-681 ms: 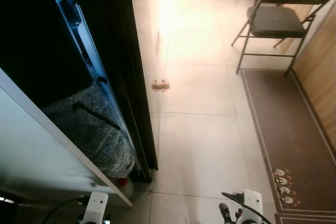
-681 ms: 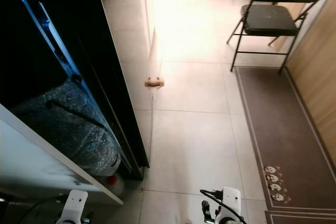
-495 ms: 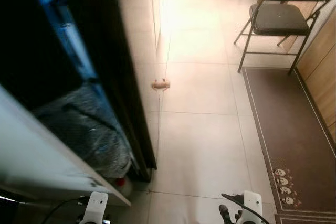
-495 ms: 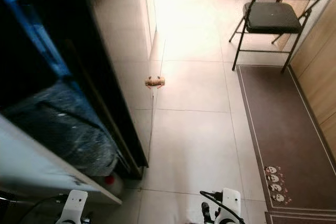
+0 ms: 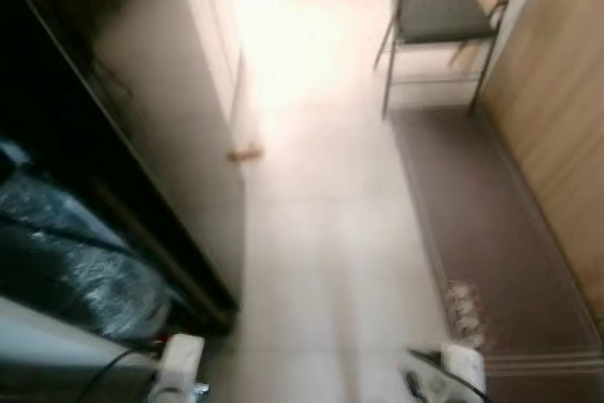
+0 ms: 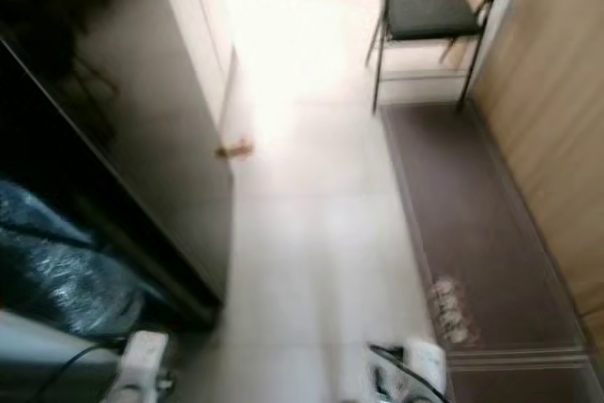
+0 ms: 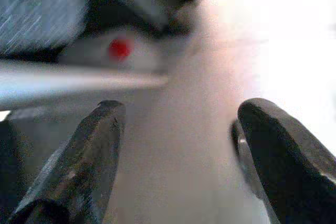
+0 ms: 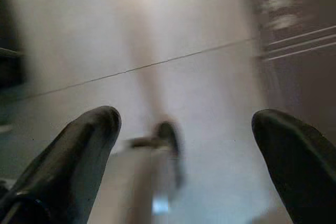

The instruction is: Restocking fridge

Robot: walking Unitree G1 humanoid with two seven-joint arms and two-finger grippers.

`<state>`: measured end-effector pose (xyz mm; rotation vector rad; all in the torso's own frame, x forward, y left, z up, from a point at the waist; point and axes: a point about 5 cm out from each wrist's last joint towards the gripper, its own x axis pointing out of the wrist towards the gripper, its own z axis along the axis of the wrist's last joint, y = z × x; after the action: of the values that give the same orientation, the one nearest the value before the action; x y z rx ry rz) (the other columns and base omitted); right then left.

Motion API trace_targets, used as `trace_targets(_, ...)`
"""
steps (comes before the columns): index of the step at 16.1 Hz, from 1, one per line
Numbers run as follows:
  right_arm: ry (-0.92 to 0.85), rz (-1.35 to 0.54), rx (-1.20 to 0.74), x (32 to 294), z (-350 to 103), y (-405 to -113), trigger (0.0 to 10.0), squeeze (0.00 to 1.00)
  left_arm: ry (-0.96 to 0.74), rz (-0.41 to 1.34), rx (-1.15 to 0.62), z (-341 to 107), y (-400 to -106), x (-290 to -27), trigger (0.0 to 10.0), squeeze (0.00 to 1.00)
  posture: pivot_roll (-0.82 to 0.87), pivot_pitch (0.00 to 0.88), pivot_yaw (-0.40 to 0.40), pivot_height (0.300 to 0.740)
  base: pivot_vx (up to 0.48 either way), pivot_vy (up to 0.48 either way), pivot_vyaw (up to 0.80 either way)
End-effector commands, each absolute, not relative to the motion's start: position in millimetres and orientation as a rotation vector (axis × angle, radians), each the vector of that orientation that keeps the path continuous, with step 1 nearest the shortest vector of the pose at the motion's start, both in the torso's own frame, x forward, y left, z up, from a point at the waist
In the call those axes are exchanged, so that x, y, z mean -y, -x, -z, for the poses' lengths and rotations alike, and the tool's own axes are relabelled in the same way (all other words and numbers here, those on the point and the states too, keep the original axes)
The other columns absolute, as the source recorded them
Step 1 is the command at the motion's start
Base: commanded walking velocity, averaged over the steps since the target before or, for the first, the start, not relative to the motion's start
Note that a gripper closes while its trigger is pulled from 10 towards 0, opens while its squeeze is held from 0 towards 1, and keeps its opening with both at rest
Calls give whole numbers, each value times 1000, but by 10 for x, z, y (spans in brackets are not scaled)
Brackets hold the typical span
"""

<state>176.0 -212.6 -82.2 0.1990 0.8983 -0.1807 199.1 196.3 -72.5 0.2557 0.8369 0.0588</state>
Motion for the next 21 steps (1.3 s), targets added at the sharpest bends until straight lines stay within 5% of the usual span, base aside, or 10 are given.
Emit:
trace_targets(1, -213, 163, -923, 2017, 868, -1704, 10000, 0, -278, -81, -899, 798, -1814, -2091, 10000, 0, -34, 136, 60, 740, 0, 0, -769)
trace_targets(8, -215, 159, -910, 2016, 861, -1712, 10000, 0, -228, -69, -901, 802, -1814, -2075, 10000, 0, -34, 131, 60, 740, 0, 0, -178)
trace_targets(21, -213, 159, -904, 2018, 860, -1712, 10000, 0, -232, -61, -897, 792, -1833, -2085, 10000, 0, -32, 121, 59, 740, 332, 0, 0)
